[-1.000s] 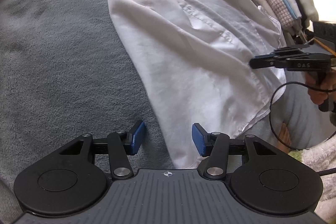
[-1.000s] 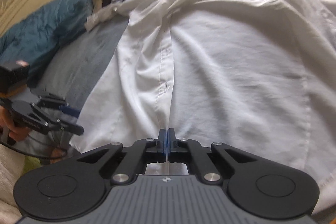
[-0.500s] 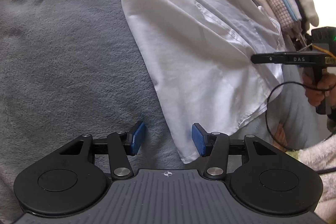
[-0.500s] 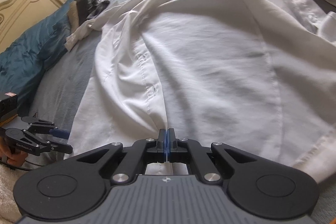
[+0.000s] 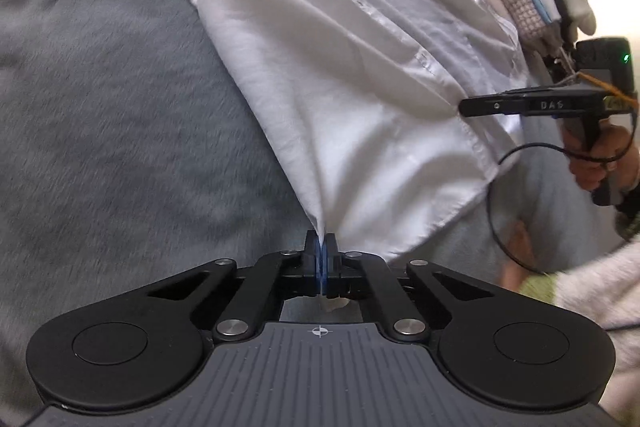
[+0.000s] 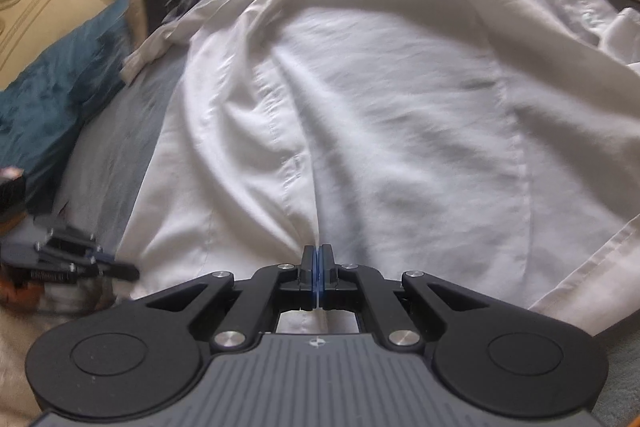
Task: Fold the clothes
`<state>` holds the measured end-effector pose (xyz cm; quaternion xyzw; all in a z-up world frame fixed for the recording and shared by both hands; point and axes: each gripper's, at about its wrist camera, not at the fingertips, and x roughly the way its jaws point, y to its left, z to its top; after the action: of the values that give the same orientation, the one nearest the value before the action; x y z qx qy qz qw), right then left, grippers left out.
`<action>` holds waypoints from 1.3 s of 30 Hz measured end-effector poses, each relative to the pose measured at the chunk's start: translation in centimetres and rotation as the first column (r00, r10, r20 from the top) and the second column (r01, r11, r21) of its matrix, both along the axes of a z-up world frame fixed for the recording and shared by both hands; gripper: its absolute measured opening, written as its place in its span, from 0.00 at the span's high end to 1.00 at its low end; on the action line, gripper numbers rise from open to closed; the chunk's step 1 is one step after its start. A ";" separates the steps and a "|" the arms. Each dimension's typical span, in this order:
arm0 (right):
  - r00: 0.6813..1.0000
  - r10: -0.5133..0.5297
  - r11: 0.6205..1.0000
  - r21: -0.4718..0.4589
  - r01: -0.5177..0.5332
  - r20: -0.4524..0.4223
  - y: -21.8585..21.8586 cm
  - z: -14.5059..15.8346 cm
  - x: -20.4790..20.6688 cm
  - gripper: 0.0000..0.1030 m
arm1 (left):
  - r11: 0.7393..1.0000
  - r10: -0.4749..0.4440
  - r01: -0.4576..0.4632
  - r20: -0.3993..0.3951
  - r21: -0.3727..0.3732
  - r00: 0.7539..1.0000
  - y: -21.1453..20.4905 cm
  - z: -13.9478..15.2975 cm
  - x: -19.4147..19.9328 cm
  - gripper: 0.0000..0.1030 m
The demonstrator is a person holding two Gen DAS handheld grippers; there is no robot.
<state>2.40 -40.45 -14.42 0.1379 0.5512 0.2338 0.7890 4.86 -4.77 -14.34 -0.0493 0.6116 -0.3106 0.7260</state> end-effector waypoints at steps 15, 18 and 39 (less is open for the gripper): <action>0.967 0.223 0.974 0.002 -0.225 -0.119 2.5 -0.1 -0.2 0.97 | 0.990 -0.070 0.071 -0.013 0.123 0.997 -0.1 -1.6 -0.5 1.00; 0.960 0.277 0.961 0.012 -0.276 -0.051 3.1 2.2 2.2 0.82 | 0.988 -0.077 0.078 -0.014 0.137 0.997 -0.7 -1.8 -0.3 1.00; 0.950 0.258 0.966 -0.032 -0.256 0.177 8.7 -0.4 14.8 0.77 | 0.989 -0.057 0.063 -0.050 0.135 0.997 -0.2 -2.0 0.9 0.97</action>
<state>17.22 -31.75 -14.87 0.0400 0.4921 0.3437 0.7989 5.77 -5.01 -16.34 0.0119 0.6491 -0.2884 0.7038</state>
